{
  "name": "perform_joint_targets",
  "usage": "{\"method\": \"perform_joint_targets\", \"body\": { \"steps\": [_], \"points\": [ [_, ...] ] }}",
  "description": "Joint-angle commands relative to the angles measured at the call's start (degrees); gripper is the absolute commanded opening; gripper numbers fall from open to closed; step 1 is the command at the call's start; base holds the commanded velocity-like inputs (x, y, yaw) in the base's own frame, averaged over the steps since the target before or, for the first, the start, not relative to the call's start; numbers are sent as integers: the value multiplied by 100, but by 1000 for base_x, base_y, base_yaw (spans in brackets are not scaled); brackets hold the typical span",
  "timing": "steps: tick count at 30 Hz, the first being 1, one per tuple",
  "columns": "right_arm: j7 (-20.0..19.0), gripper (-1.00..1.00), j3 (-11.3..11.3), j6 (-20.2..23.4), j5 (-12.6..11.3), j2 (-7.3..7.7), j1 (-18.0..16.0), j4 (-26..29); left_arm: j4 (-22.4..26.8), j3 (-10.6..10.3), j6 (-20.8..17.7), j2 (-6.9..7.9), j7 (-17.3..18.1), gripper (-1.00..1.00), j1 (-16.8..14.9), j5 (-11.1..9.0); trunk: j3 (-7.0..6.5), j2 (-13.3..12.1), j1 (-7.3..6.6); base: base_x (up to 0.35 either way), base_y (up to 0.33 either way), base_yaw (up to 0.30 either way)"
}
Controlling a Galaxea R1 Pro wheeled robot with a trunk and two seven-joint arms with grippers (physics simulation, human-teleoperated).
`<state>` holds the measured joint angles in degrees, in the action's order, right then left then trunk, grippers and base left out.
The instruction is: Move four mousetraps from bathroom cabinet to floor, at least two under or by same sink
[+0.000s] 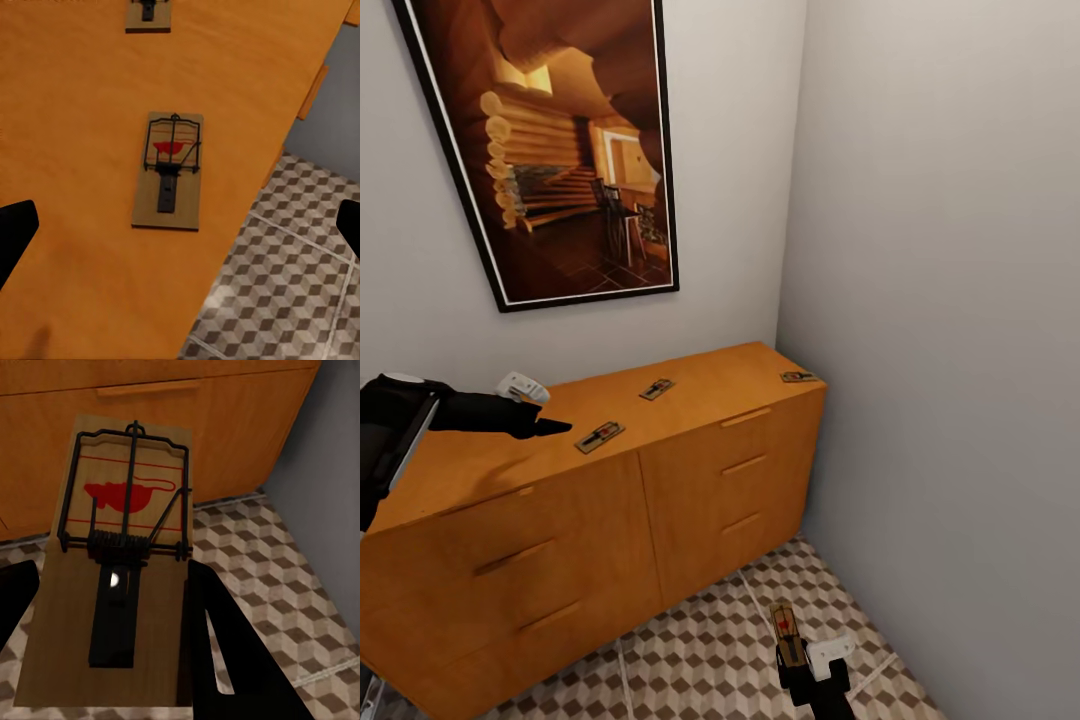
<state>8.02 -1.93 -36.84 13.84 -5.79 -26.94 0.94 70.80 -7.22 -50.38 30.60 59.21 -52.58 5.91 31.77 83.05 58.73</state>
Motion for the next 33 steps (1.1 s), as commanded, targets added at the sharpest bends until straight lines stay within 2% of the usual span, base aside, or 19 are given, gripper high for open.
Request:
{"method": "perform_joint_targets", "body": {
  "steps": [1,8,17,33],
  "points": [
    [59,-100,-20,-8,49,-1,-4,-6,3,-3,-21,1,56,100,-6,59,6,3,0,17,1,0],
    [59,-100,-23,-8,49,-1,-4,-8,-62,-5,-16,-16,45,100,-6,59,6,3,0,58,0,0],
    [52,-100,-24,-8,49,-2,-4,-6,-265,-3,-15,-27,23,100,-6,68,6,3,0,204,0,0],
    [50,-100,-23,-8,49,-3,-4,-6,-269,-24,-15,-27,33,100,-6,68,49,3,0,14,0,0]
  ]
}}
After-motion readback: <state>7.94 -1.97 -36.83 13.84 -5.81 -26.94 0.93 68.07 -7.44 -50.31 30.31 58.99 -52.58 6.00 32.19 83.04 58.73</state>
